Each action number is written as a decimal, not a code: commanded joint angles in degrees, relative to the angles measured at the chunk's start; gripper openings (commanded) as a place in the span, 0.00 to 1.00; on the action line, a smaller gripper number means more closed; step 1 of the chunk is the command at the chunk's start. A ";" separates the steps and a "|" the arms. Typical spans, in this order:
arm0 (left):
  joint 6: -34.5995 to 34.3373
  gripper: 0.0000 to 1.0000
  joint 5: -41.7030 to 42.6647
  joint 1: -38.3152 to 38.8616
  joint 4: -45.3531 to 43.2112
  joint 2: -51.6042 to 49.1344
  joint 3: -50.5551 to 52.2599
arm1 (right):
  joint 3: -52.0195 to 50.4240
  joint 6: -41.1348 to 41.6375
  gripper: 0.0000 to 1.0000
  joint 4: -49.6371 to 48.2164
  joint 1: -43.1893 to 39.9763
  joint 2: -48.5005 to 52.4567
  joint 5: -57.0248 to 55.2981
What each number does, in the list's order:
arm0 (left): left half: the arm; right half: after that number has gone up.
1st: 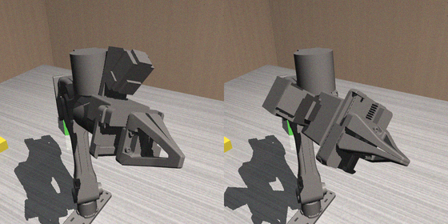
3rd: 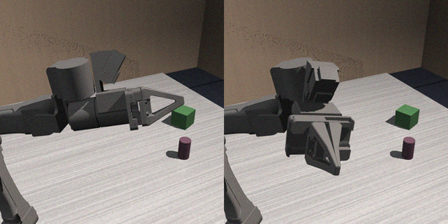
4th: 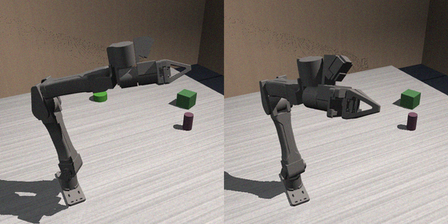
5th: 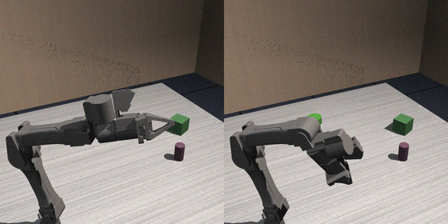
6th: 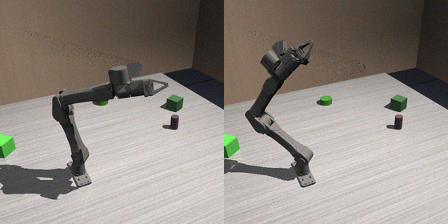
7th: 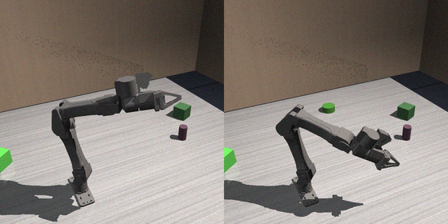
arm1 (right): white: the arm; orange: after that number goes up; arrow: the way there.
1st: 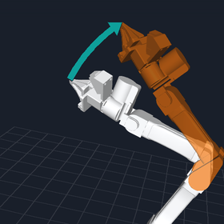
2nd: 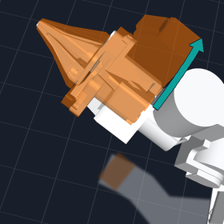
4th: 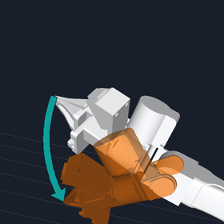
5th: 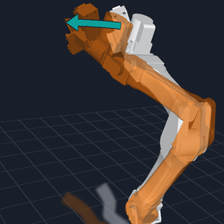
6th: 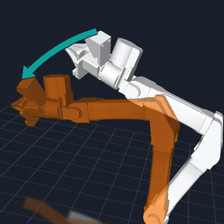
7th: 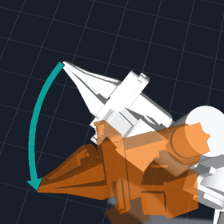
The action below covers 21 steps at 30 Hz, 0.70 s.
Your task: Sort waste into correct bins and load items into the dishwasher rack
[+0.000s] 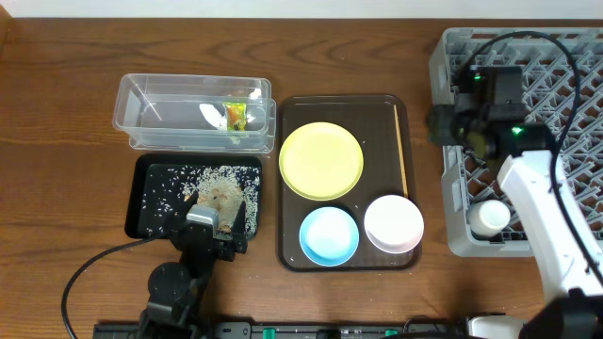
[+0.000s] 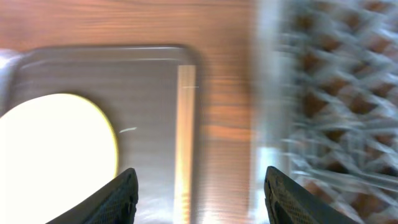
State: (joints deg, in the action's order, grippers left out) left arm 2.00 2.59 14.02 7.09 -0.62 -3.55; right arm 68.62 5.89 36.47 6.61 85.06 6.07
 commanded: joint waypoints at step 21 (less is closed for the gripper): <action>0.98 0.91 -0.90 -0.24 0.48 0.39 1.57 | -1.46 9.99 0.31 -7.43 11.72 25.20 -13.53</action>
State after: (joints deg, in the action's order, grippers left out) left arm 2.00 2.59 14.02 7.09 -0.62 -3.55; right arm 67.64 14.92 29.54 18.24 108.62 -6.26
